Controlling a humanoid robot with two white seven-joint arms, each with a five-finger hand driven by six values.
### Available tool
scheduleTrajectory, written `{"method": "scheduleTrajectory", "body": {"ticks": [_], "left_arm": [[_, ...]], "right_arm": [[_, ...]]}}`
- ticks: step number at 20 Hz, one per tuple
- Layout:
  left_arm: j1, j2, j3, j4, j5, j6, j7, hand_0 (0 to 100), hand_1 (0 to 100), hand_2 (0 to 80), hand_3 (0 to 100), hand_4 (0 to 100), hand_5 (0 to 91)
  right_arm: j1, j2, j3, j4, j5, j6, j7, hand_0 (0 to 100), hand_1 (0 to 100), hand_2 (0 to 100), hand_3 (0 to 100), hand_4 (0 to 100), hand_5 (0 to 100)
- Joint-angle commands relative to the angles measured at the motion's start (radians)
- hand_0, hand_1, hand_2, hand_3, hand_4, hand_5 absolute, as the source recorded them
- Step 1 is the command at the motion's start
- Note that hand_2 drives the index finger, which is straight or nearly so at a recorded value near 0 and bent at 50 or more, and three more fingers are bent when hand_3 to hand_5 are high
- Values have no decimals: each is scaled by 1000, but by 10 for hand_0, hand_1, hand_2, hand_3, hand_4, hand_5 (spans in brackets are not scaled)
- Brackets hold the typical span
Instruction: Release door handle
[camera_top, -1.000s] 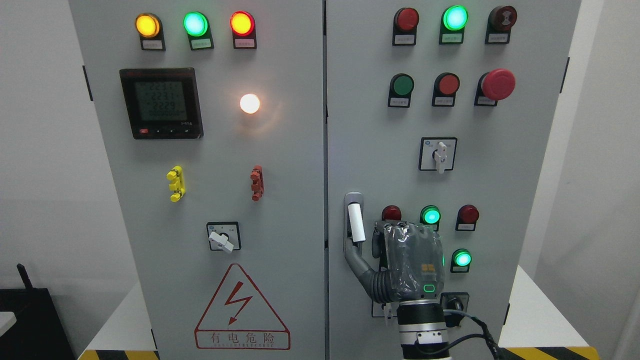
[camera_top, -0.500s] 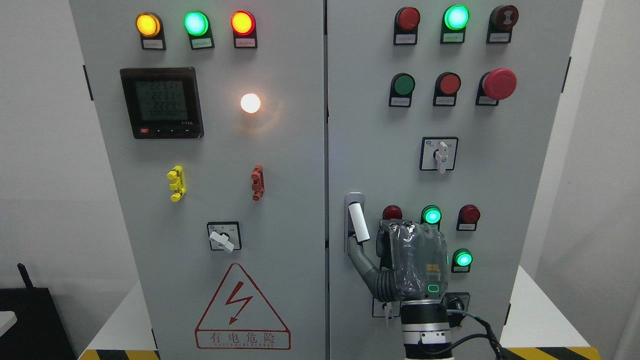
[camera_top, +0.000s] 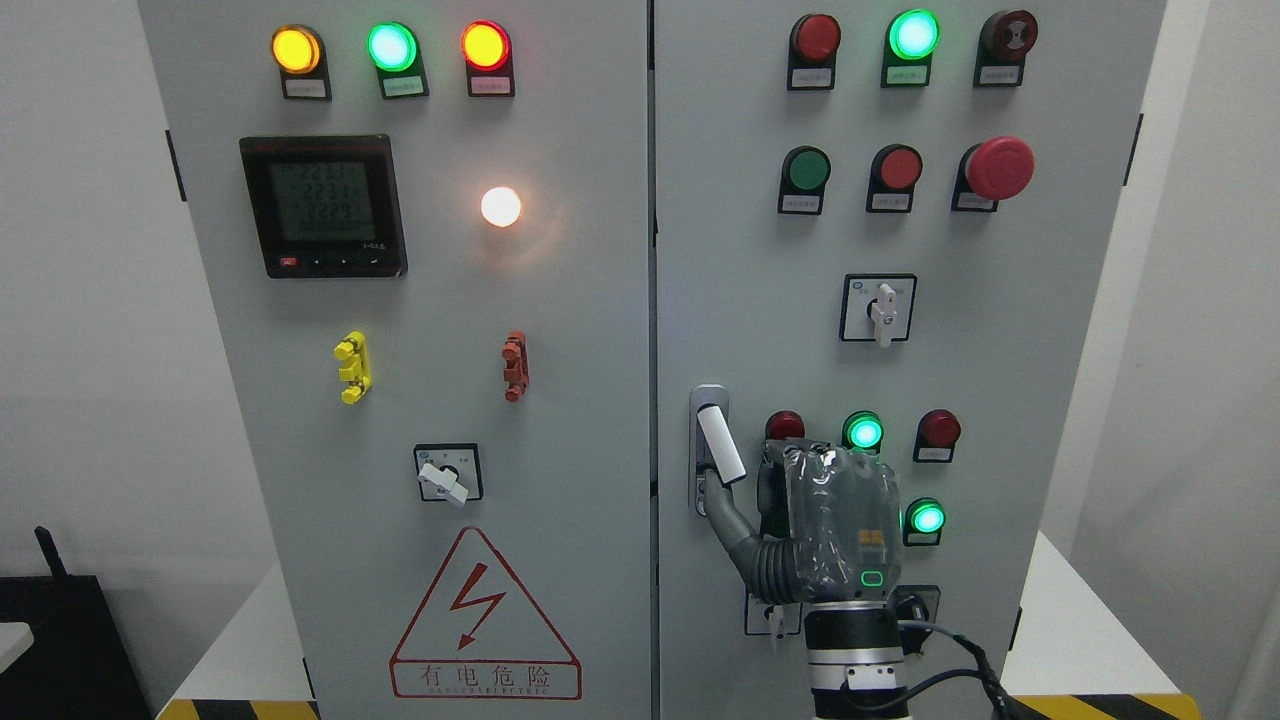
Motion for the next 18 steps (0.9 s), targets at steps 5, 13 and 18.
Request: {"method": "scheduleTrajectory", "body": {"ticks": [5,13,18], "left_arm": [[0,0,-14,20,0,-1,-1,120,389,0,0,0,0],[0,0,-14,20,0,-1,-1,120,389,0,0,0,0],[0,0,-14,20,0,-1,-1,120,389,0,0,0,0]], "right_arm": [[9,-7,-2,-8,-2,-2,-12,449,548,918,1000,1000,1000],[9,-10,-9,-8,-11,-2,-13,441,555,918,1000,1000,1000],[11,-12,-10,-6,-11,-2,-12,433,564,919,1000,1000,1000]]}}
